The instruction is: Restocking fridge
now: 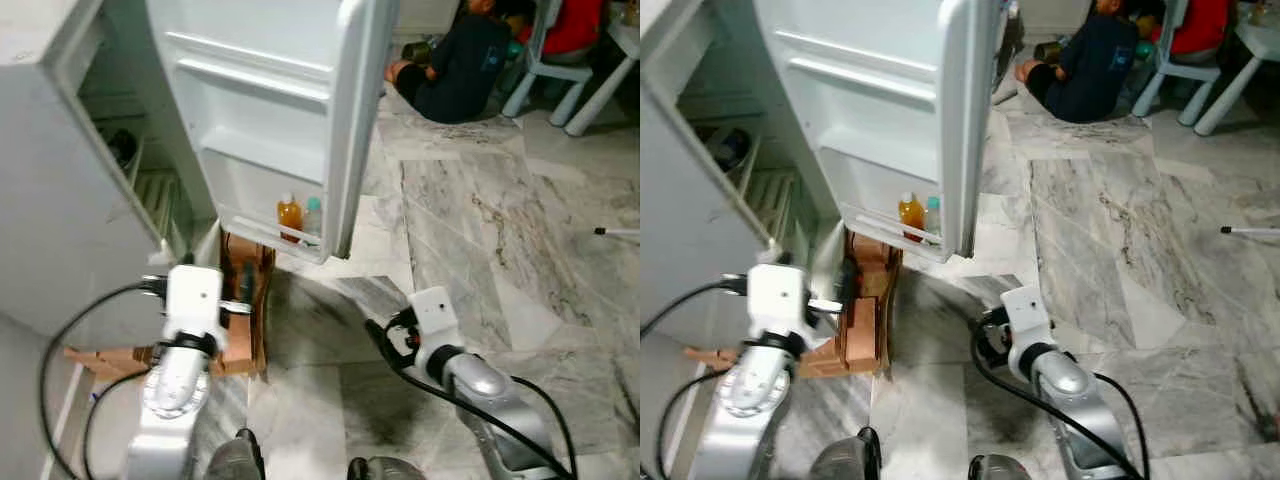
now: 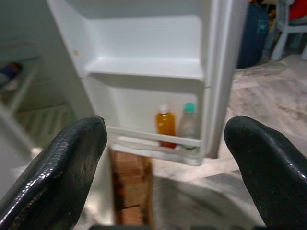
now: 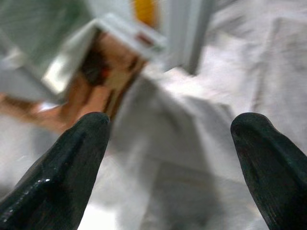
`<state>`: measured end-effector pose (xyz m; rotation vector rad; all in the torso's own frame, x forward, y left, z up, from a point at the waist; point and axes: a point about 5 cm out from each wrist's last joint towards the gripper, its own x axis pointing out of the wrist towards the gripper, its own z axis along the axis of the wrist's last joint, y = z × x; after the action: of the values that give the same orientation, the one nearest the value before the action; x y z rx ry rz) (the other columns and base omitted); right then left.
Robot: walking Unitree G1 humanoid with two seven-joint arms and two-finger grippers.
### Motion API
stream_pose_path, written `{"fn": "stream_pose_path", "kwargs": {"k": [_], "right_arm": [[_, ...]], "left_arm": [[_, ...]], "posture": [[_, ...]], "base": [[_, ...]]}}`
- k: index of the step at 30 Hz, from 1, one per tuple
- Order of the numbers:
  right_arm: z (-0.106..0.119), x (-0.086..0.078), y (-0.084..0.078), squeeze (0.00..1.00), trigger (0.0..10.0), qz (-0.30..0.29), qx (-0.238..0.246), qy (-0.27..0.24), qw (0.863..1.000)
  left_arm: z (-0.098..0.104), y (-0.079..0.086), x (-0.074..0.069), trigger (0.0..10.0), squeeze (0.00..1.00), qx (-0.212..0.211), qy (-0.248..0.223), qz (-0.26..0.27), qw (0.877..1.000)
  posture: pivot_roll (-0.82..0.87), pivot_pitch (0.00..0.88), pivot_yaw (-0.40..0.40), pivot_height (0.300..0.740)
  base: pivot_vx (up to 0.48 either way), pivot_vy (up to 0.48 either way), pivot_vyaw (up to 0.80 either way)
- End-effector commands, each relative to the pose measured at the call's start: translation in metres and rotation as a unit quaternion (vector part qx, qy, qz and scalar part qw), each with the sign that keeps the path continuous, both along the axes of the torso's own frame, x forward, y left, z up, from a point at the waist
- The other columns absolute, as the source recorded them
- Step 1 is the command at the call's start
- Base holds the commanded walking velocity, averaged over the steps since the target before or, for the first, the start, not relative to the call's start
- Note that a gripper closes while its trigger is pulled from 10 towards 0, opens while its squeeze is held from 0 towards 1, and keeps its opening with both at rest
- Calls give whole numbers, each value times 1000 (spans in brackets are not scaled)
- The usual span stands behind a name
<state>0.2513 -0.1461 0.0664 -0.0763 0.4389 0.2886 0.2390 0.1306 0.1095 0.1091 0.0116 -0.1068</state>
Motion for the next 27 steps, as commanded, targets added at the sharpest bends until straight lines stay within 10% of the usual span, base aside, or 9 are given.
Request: {"fn": "stream_pose_path", "kwargs": {"k": [1,9,27], "right_arm": [[9,10,1,0,10000,-29,8,-29,999],[29,33,10,0,10000,-107,20,-93,990],[31,31,32,0,10000,0,36,-145,989]], "left_arm": [[-3,5,-2,10000,0,11,9,2,1000],[-5,3,6,10000,0,10,17,1,1000],[-5,-16,22,10000,0,5,17,-28,999]], "posture": [[20,136,-20,740],[4,132,-16,740],[-13,133,-36,740]], "base": [[352,-322,0],[403,-184,0],[465,0,0]]}}
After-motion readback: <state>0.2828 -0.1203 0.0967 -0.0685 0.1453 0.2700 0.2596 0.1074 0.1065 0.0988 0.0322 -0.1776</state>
